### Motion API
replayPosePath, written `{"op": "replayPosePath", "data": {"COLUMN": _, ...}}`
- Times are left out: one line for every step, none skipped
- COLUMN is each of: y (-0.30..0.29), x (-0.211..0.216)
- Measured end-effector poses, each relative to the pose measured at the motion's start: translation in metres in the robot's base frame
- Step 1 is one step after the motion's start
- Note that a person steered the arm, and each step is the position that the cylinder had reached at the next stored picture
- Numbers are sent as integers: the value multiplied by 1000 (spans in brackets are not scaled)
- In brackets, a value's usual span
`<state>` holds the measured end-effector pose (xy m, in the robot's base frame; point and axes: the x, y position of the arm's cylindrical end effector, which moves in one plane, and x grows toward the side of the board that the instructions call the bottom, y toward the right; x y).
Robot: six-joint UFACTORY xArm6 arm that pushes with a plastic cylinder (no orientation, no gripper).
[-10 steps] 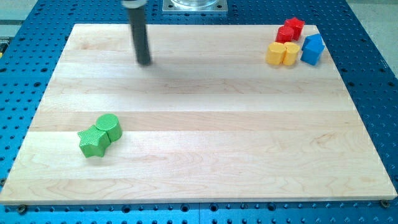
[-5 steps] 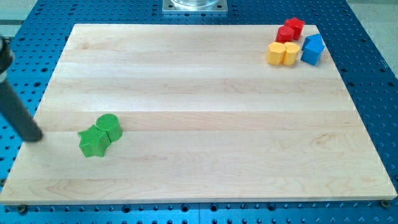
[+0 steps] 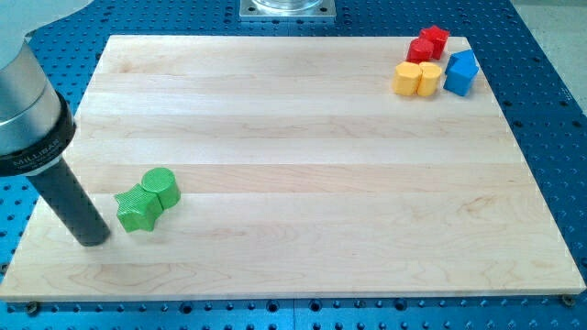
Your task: Move the green star away from the green circle
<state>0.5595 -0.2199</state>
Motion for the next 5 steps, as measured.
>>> {"op": "replayPosePath", "data": {"y": 26, "x": -5}}
{"op": "replayPosePath", "data": {"y": 58, "x": -17}}
{"op": "replayPosePath", "data": {"y": 79, "x": -27}}
{"op": "replayPosePath", "data": {"y": 108, "x": -45}}
{"op": "replayPosePath", "data": {"y": 133, "x": -82}}
